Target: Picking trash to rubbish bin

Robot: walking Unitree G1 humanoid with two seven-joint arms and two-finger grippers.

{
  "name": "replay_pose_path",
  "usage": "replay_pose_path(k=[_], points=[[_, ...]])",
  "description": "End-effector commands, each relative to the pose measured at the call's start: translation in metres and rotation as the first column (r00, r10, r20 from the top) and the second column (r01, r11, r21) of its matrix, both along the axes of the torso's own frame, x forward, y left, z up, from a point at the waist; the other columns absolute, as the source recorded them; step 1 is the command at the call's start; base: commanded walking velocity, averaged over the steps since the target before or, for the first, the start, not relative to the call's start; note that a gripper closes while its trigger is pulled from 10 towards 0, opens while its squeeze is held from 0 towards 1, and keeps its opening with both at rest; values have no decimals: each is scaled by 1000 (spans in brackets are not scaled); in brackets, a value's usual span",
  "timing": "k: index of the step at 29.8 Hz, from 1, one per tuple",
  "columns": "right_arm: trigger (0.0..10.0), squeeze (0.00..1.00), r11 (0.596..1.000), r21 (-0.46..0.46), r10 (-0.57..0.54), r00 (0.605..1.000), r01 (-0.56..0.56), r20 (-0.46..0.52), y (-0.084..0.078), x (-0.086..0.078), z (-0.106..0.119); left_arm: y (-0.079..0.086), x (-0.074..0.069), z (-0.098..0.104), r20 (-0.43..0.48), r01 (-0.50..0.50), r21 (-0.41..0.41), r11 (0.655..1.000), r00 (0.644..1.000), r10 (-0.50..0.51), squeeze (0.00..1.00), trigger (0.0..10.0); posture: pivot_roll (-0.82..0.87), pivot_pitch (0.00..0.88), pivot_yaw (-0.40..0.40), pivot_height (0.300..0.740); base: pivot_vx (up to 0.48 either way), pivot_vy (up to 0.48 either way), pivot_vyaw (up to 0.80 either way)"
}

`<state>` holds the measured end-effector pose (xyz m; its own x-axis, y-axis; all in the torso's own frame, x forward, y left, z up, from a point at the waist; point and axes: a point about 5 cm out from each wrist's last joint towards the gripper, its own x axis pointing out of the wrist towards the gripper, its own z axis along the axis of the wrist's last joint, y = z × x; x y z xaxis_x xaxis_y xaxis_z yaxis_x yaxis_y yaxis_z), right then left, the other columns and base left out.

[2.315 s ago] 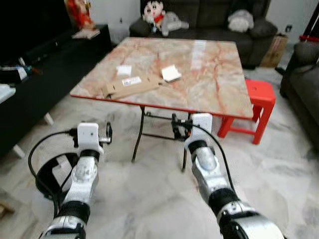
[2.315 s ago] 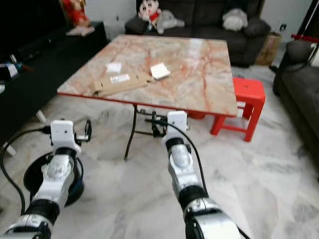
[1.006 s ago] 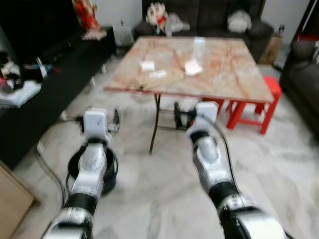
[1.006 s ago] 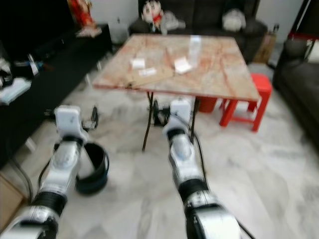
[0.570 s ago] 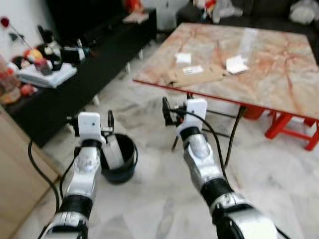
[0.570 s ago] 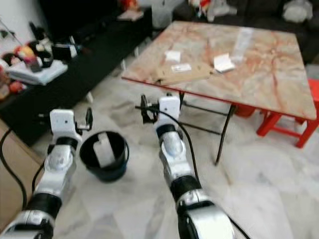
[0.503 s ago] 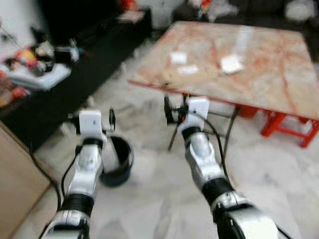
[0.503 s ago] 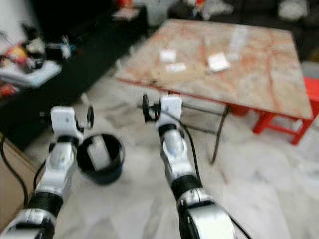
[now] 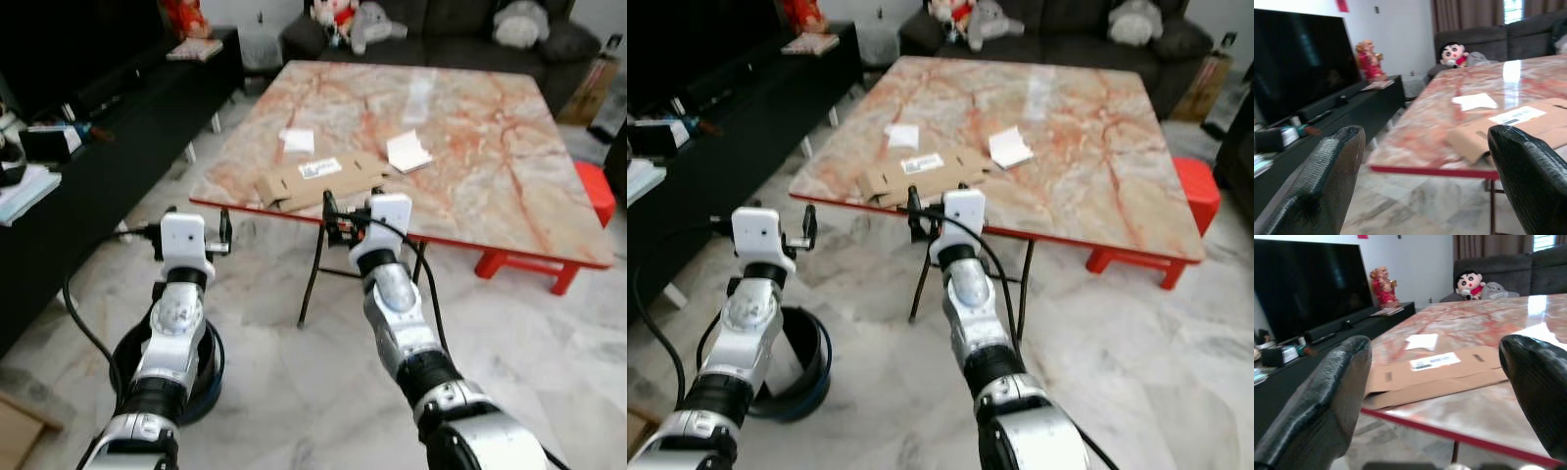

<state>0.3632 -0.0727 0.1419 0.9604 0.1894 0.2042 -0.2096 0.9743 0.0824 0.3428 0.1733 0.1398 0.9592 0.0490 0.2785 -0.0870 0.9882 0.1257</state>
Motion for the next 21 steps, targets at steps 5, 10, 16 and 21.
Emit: replay_pose_path(k=[5, 10, 16, 21], points=[[10000, 0, 1000, 3, -6, 1000, 6, -2, -5, 1, 1, -6, 1, 3, 7, 19, -7, 1000, 1000, -19, 0, 10000, -31, 6, 22, 740, 454, 0, -669], [10000, 0, 1000, 1, -3, 1000, 3, 5, -4, 1, 2, -7, 1, 3, 6, 25, -4, 1000, 1000, -25, 0, 10000, -29, 1, 20, 740, 452, 0, -283], [10000, 0, 1000, -1, 2, 1000, -2, 2, -3, 1, 1, -7, 1, 4, 8, 30, 0, 1000, 1000, -30, 0, 10000, -27, 0, 20, 740, 452, 0, 0], [10000, 0, 1000, 0, 4, 1000, -4, 0, -2, 1, 1, -7, 1, 4, 8, 34, 2, 999, 999, -34, 0, 10000, -28, 0, 22, 740, 442, 0, 0]])
